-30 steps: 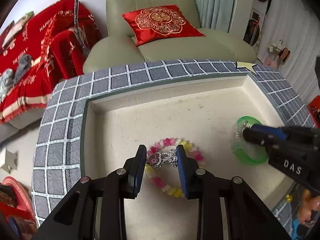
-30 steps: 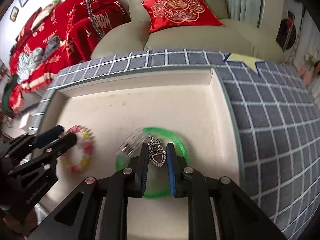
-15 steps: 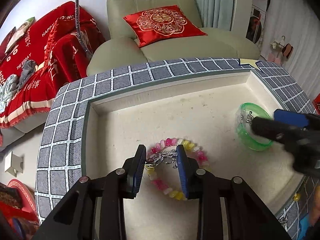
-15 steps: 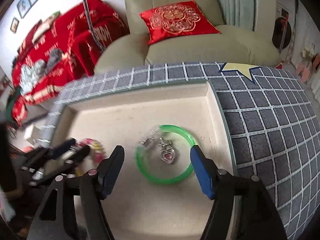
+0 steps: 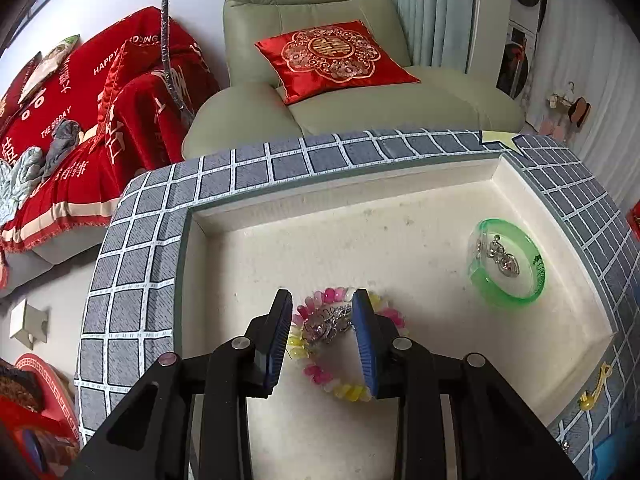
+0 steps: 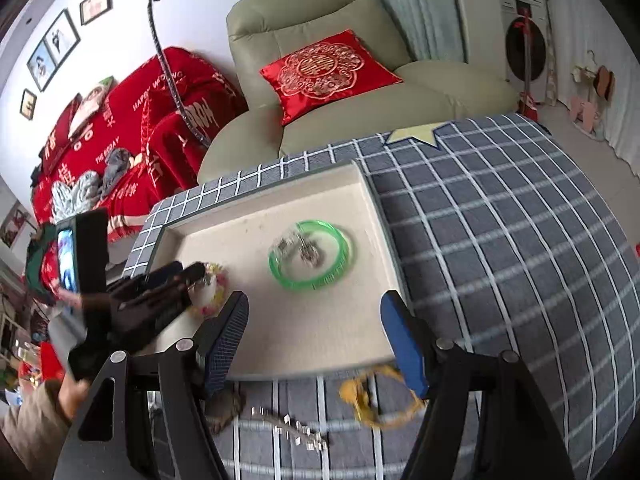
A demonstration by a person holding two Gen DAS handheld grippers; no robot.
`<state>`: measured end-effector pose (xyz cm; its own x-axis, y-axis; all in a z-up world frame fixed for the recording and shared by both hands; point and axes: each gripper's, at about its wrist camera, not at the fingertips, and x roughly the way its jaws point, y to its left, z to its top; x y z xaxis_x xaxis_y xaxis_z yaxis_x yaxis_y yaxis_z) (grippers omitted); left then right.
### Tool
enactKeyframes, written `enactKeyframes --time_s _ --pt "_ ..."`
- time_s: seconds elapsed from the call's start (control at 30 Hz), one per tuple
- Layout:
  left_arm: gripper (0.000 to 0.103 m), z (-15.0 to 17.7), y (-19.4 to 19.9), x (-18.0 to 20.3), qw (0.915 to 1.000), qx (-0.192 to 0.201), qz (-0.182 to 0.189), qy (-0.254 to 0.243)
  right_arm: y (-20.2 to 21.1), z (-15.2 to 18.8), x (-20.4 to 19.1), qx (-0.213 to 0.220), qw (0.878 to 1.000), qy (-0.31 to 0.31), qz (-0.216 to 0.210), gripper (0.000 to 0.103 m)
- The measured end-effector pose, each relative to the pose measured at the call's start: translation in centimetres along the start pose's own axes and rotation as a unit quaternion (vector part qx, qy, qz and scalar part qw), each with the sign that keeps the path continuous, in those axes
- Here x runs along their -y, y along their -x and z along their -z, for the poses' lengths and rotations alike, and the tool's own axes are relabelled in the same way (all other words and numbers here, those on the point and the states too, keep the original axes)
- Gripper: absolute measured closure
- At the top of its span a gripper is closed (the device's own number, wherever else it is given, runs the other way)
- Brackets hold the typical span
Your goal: Organize jewelry
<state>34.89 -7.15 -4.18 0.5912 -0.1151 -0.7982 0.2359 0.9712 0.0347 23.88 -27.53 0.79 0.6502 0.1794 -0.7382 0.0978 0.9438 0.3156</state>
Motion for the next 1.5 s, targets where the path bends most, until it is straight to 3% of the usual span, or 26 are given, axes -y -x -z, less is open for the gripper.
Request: enactKeyframes --time_s 0.1,0.33,0.5,0.57,0.67,0.8,0.97,1.13,1.3,1.5 --pt "0.002 0.0 0.5 -0.1 0.9998 0.015 -0.011 0.001 1.0 1.3 0.7 -0.002 1.000 -0.016 -0.006 0.031" --pt "0.001 -0.2 3.3 -0.4 0.9990 0.045 -0.002 0.007 2.2 3.6 1.0 -0.013 1.000 -0.015 -0.008 0.030" --pt "0.000 0.9 7.0 -1.1 0.9969 0.074 0.019 0.020 3.9 5.0 0.7 0.005 1.000 -0.001 -0.007 0.013" --pt "0.000 1.6 8.3 -1.4 0.9967 0.073 0.028 0.022 5.1 5.5 0.7 0.025 1.000 0.001 -0.013 0.000" --pt "0.000 3.5 10.2 -1.8 0.9964 0.076 0.031 0.022 6.3 6.1 1.0 0.036 0.999 -0.001 -0.019 0.000" --pt "0.000 6.9 12.1 -2.9 0.9973 0.065 0.023 0.025 7.2 7.3 1.4 0.015 1.000 -0.007 -0.012 0.000" --pt "0.000 11.4 13.6 -3.8 0.9976 0.064 -0.015 0.023 7.6 9.4 2.0 -0.002 1.000 -0.016 -0.004 0.000" --pt "0.000 14.9 13.6 -4.6 0.9986 0.032 -0.016 0.040 7.2 11.5 2.3 -0.027 0.999 -0.020 0.004 0.000" --pt "0.000 17.2 12.7 -4.8 0.9993 0.006 -0.008 0.035 6.7 12.7 1.7 -0.041 0.999 0.000 0.024 0.000" --pt "0.000 17.4 12.2 -4.9 0.9995 0.003 -0.009 0.031 5.4 12.1 1.7 -0.052 0.997 0.024 0.042 0.000"
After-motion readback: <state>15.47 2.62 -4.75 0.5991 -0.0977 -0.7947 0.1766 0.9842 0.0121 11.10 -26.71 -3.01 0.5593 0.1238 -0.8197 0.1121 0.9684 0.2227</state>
